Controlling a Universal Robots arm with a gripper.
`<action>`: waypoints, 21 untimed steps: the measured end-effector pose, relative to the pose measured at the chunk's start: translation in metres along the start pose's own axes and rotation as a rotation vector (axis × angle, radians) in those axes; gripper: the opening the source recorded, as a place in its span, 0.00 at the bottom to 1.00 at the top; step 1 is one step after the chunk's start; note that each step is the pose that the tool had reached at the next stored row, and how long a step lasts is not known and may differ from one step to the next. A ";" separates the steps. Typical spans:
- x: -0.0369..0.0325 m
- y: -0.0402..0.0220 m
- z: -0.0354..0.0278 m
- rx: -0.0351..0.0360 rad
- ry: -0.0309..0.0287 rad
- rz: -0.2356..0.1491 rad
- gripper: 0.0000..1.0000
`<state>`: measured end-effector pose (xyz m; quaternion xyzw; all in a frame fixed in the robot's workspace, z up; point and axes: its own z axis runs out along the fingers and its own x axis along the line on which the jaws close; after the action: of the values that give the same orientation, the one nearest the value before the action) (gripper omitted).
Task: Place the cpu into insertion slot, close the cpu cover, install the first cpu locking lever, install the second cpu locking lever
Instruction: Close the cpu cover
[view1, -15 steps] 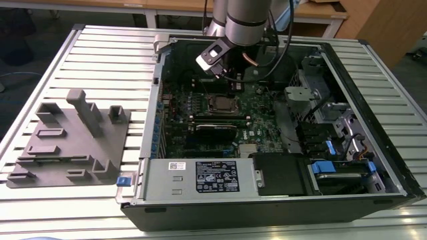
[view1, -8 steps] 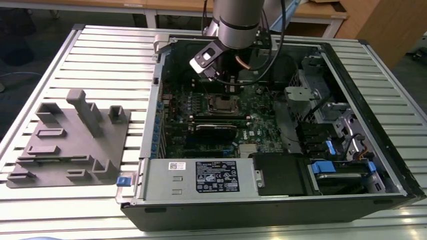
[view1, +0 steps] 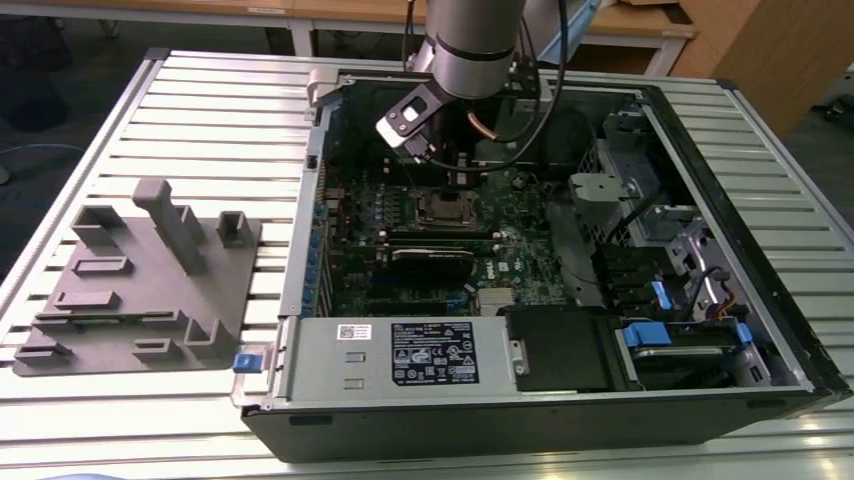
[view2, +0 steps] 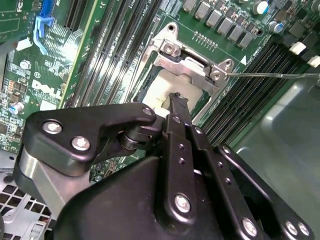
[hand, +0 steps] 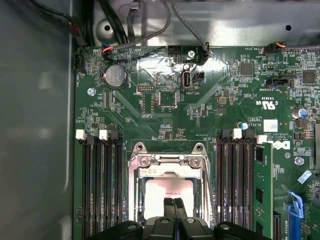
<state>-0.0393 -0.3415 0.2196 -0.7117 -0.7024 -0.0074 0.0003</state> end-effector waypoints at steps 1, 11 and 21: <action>0.0000 0.0000 0.0000 0.0000 0.0000 0.000 0.11; 0.0000 -0.0002 0.0002 0.0005 0.0006 -0.053 0.11; 0.0000 -0.0001 0.0006 0.0022 0.0021 -0.202 0.11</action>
<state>-0.0394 -0.3415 0.2190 -0.6374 -0.7705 -0.0074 0.0010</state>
